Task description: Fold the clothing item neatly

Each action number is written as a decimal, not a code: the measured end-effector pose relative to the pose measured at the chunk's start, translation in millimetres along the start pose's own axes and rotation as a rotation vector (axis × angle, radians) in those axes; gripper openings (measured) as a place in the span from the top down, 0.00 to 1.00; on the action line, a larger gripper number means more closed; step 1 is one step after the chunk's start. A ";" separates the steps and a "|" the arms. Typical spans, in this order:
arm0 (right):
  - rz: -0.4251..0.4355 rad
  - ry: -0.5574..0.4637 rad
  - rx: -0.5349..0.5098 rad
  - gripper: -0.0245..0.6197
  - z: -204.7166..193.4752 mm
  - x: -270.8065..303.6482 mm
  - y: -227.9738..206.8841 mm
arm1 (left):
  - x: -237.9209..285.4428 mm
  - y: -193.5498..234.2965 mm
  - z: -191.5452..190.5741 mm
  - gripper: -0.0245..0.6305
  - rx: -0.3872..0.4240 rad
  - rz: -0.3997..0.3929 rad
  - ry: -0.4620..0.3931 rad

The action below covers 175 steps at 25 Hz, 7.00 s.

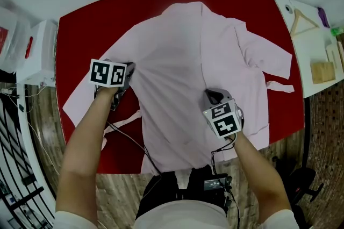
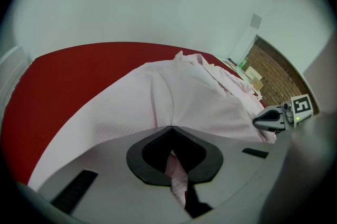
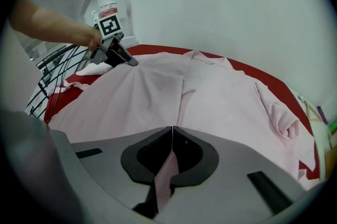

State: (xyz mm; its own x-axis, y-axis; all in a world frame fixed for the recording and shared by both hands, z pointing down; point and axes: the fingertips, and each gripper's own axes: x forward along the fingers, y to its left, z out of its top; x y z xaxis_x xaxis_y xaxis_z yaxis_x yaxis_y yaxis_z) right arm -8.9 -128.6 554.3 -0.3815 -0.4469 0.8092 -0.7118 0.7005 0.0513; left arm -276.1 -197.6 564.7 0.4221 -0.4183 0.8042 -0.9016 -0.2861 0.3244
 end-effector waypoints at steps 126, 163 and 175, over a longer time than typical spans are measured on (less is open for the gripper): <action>0.153 -0.293 -0.371 0.92 138.9 -5.0 183.5 | -218.8 -27.3 -217.5 0.82 -0.532 0.027 -0.495; 0.359 -0.200 -0.797 0.93 179.6 105.7 459.2 | -247.5 108.8 -243.8 0.81 -0.727 -0.034 -0.638; 0.350 -0.290 -0.689 0.93 210.1 74.3 446.6 | -238.4 119.3 -218.9 0.70 -0.874 -0.229 -0.705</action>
State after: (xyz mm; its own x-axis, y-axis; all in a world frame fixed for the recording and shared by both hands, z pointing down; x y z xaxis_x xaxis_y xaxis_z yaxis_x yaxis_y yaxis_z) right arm -479.1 34.2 514.4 -0.7182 -0.1993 0.6667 -0.0381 0.9679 0.2483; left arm -504.9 56.7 520.7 0.2953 -0.9028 0.3126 -0.4376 0.1630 0.8843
